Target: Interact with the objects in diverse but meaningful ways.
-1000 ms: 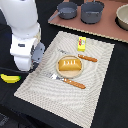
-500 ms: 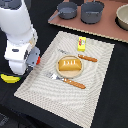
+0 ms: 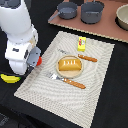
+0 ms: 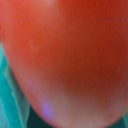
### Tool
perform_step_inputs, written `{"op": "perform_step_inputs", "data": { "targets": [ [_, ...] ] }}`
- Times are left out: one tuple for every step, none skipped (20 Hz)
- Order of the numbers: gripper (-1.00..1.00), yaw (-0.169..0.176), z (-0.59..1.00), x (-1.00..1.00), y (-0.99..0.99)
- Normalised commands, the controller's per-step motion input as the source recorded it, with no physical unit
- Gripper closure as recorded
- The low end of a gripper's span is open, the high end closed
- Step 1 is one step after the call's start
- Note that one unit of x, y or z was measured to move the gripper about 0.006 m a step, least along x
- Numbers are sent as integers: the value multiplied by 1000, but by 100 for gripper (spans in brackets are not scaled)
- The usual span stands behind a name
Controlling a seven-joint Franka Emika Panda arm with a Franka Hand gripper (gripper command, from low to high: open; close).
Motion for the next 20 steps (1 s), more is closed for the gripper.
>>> {"op": "perform_step_inputs", "data": {
  "targets": [
    [100, -12, 257, 60, 134],
    [100, -24, 703, 223, 206],
    [100, -44, 994, 371, 266],
    [100, -64, 1000, 483, 314],
    [100, -75, 1000, 566, 309],
    [100, -77, 1000, 563, 274],
    [100, -75, 1000, 574, 263],
    [100, -75, 1000, 631, 266],
    [100, -77, 1000, 669, 246],
    [100, -80, 1000, 726, 254],
    [100, -78, 1000, 726, 220],
    [100, -76, 977, 720, 226],
    [100, -70, 946, 760, 266],
    [100, -65, 940, 780, 291],
    [100, -59, 949, 780, 337],
    [100, -45, 960, 800, 383],
    [100, -42, 957, 783, 420],
    [100, -33, 917, 757, 480],
    [100, -21, 863, 711, 580],
    [100, -11, 769, 623, 680]
  ]
}}
